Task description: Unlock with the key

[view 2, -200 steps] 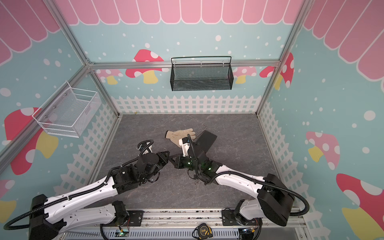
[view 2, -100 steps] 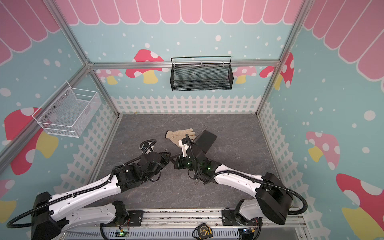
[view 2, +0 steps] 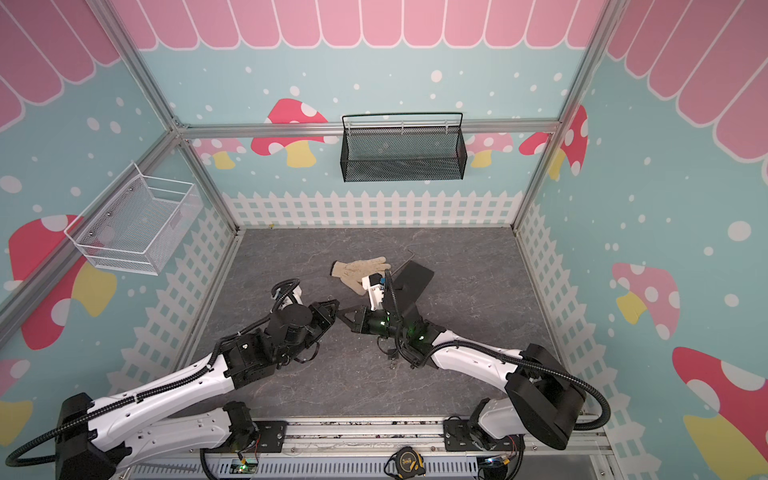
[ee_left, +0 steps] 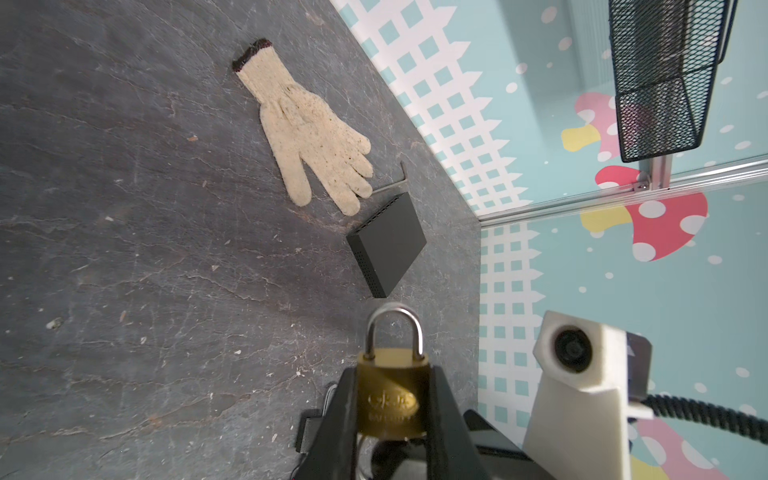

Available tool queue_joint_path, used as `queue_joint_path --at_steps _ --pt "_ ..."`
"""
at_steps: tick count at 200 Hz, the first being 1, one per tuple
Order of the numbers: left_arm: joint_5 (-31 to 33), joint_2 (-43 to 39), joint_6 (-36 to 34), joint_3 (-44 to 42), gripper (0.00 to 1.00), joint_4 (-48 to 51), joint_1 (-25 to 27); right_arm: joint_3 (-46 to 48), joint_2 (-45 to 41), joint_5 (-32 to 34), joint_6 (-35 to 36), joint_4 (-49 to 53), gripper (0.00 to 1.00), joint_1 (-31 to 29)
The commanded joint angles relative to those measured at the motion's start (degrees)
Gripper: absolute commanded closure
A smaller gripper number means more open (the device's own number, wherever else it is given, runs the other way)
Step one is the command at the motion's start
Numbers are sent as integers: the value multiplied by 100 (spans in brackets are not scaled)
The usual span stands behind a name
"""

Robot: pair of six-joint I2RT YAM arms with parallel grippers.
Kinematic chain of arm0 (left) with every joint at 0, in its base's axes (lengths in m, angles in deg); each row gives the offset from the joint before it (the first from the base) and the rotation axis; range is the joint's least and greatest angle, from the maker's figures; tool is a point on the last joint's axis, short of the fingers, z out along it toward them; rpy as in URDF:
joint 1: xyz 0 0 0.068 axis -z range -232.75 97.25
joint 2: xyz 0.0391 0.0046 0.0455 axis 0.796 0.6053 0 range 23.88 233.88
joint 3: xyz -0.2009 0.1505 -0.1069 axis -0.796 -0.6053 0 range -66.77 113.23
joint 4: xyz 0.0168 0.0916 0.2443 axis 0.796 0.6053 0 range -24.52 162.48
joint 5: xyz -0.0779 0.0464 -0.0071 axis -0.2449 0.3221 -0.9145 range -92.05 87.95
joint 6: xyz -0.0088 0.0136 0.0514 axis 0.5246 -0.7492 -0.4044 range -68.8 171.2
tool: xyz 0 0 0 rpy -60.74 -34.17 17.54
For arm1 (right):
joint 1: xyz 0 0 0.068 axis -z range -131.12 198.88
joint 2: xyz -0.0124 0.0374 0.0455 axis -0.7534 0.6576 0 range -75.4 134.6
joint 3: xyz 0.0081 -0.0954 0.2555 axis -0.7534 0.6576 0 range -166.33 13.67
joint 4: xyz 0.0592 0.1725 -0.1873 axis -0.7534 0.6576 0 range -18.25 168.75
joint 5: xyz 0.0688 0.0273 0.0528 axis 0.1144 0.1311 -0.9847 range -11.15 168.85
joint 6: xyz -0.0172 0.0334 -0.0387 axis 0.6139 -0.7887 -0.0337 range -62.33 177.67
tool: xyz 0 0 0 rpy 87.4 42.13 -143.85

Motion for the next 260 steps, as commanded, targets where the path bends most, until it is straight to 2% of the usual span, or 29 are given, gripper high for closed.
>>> queue_joint_path --at_steps 1,52,121,154,183,214,230,249,260 --pt "-934 -60 243 -77 100 -634 100 32 -91 -512 -450 -1076 100 -58" --pt "-991 29 326 -153 100 -813 38 177 60 -969 -1140 -1751 100 -51" --pt "-944 12 444 -300 100 -1336 -32 336 54 -966 -1369 -1865 100 -51" --pt "-823 -87 310 -235 100 -1156 -84 241 -145 -661 -732 -1109 100 -56" --pt "-611 -254 -104 -68 100 -654 -134 74 -293 -317 30 -323 100 -53" --pt "-118 -538 -896 53 100 -1 -241 -32 -626 362 950 656 80 -56" --pt "-118 -709 -1283 55 100 280 -430 -48 -853 628 1352 1108 69 -51" --pt "-94 -931 -1864 26 100 516 -630 -140 -1150 1002 1852 1812 61 -50" --pt "-116 -1048 -2399 -12 100 502 -688 -194 -1344 1195 2179 2155 55 -37"
